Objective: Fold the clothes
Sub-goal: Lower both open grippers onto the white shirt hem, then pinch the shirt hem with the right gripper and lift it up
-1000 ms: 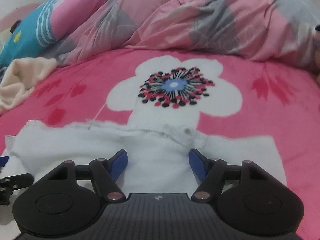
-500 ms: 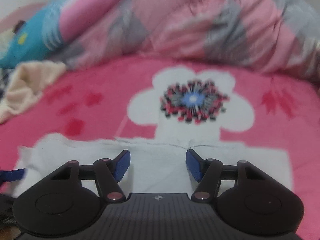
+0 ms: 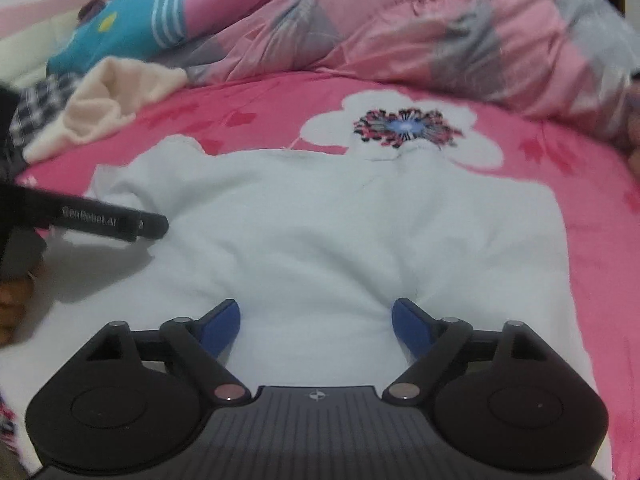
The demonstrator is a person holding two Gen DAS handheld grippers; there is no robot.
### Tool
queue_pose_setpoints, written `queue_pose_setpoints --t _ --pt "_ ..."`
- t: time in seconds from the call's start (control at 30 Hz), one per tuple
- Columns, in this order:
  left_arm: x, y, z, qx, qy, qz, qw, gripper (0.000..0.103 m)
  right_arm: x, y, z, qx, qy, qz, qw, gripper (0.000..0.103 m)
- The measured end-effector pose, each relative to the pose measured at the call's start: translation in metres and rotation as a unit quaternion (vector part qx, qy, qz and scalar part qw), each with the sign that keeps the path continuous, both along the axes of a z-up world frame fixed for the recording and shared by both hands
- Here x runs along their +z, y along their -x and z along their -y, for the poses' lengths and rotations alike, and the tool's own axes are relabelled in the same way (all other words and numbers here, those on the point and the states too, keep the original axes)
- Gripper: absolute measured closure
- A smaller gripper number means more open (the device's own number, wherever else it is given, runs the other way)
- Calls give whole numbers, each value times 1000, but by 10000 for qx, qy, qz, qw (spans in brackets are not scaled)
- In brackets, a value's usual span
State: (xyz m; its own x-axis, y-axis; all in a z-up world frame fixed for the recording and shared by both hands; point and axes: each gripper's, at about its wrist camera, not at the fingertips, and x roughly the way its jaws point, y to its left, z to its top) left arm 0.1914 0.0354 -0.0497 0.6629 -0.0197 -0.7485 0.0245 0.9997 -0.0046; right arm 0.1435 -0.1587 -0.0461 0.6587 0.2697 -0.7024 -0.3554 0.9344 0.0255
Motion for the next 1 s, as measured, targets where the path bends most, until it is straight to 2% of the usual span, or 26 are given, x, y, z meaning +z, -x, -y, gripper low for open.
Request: queue_pose_setpoints --t 0.23,0.37,0.5,0.6,0.7,0.77,0.83,1.0 --pt "6 5 0 -2 -37 39 10000 0 -4 1 3 -43 -78 93 9999 9" --pt "31 37 -5 -112 -24 390 9992 0 -6 5 5 -56 -124 151 9998 8" --pt "52 82 -10 -466 -58 670 9966 0 -7 7 6 -69 -162 230 9996 8" --pt "47 109 -8 -770 -41 498 9958 0 -7 8 7 -70 -187 264 9995 8" --pt "25 123 -2 -927 -182 133 9954 0 -8 9 7 -55 -219 302 9993 8" --pt "7 126 2 -887 -285 -55 9956 0 -7 9 7 -29 -228 307 9993 6" --pt "4 129 0 -802 -208 76 9965 0 -2 17 8 6 -275 395 9988 4" --pt "13 126 -4 -592 -111 -65 9982 0 16 44 13 105 -431 707 9965 3"
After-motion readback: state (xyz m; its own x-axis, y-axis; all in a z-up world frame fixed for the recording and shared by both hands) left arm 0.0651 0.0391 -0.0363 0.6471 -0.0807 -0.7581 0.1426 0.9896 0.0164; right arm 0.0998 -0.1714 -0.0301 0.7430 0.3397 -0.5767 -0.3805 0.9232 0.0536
